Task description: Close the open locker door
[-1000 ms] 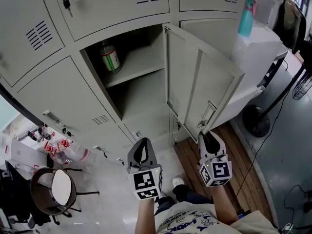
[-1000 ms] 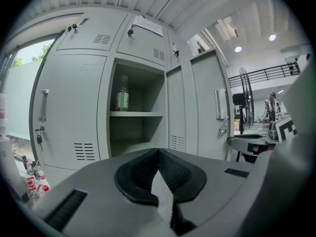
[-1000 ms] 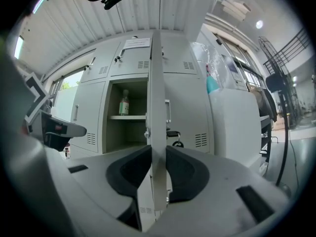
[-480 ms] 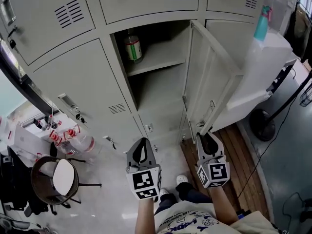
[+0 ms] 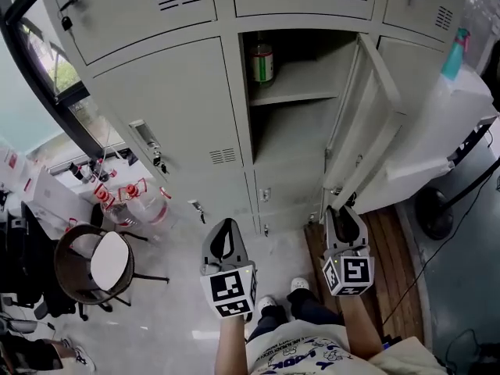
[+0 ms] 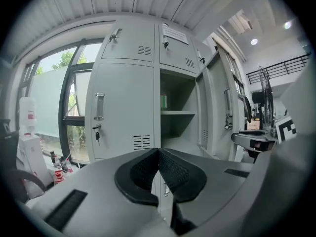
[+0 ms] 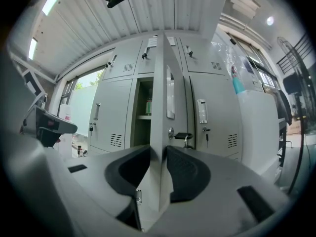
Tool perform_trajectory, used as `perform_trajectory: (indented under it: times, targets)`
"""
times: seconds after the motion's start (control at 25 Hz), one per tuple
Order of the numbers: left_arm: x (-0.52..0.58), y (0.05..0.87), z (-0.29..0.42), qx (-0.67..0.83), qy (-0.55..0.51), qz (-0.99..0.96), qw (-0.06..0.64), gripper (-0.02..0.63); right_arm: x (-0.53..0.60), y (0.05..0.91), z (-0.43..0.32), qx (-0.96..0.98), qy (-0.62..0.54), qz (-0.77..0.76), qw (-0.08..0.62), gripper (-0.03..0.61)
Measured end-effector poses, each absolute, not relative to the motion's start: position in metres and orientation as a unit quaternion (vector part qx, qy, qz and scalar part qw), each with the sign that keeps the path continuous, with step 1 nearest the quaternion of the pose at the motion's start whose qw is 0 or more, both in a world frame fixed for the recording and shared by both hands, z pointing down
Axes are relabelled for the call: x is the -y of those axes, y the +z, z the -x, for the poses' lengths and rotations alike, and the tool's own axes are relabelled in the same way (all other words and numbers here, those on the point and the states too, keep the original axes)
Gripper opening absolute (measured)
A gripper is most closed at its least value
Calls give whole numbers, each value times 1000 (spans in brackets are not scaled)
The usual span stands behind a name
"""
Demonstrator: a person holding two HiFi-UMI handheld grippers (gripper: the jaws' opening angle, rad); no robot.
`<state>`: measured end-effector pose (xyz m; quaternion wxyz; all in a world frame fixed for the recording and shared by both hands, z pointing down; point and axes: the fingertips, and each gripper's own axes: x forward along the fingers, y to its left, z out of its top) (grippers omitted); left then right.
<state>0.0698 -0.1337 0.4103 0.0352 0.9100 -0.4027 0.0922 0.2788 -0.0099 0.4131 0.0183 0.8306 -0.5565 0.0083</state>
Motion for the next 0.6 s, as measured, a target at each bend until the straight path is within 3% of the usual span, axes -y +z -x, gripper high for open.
perform_trajectory:
  times: [0.6]
  targets:
    - [144,414,-8,443,89,-891,37,5,49,414,-248,576,-11,-816,39,107]
